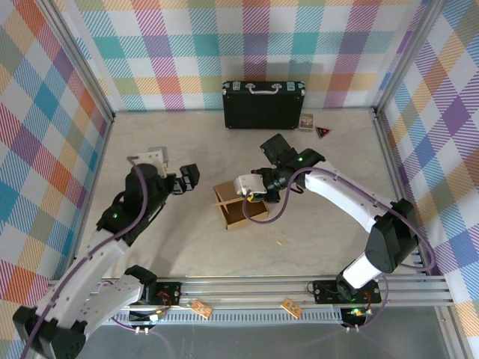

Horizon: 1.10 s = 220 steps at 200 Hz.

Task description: Fold the paper box

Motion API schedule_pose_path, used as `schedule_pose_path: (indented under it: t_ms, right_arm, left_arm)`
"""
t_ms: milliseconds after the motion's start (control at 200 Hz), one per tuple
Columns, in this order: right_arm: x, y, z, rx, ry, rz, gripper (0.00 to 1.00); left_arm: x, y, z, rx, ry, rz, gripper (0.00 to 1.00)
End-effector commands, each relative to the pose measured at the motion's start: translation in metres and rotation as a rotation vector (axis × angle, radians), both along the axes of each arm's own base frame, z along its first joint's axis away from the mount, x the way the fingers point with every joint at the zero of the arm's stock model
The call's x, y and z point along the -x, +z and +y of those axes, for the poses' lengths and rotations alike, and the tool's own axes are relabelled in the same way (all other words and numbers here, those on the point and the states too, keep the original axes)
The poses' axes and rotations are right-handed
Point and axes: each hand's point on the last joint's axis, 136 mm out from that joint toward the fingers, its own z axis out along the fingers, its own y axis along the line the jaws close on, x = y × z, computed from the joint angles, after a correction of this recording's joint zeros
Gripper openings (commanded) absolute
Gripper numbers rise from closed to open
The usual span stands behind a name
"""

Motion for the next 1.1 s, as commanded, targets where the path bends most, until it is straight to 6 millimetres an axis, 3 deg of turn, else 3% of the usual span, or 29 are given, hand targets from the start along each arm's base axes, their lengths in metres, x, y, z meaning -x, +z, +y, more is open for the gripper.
schedule_pose_path:
  t_ms: [0,260,575,835,985,1095]
  right_arm:
    - [0.012,-0.023,-0.004,0.064,0.024,0.066,0.00]
    - [0.019,-0.052,-0.003,0.109,0.032,0.077,0.00]
    - [0.032,-0.091,-0.001,0.154,0.043,0.072,0.01]
    - [0.035,-0.103,-0.001,0.169,0.047,0.052,0.03]
    - [0.035,-0.106,-0.001,0.173,0.047,0.047,0.04]
    - [0.035,-0.104,-0.001,0.168,0.047,0.032,0.04]
  left_arm:
    - [0.009,-0.055,-0.015,0.006,-0.059,0.253,1.00]
    - [-0.005,-0.100,-0.033,0.009,-0.093,0.350,0.96]
    - [-0.003,-0.148,-0.054,0.034,-0.151,0.458,0.87]
    - [0.014,-0.182,-0.081,-0.005,-0.241,0.535,0.78]
    - [0.016,-0.197,-0.082,-0.054,-0.243,0.575,0.74]
    - [0.012,-0.193,-0.076,-0.074,-0.206,0.565,0.73]
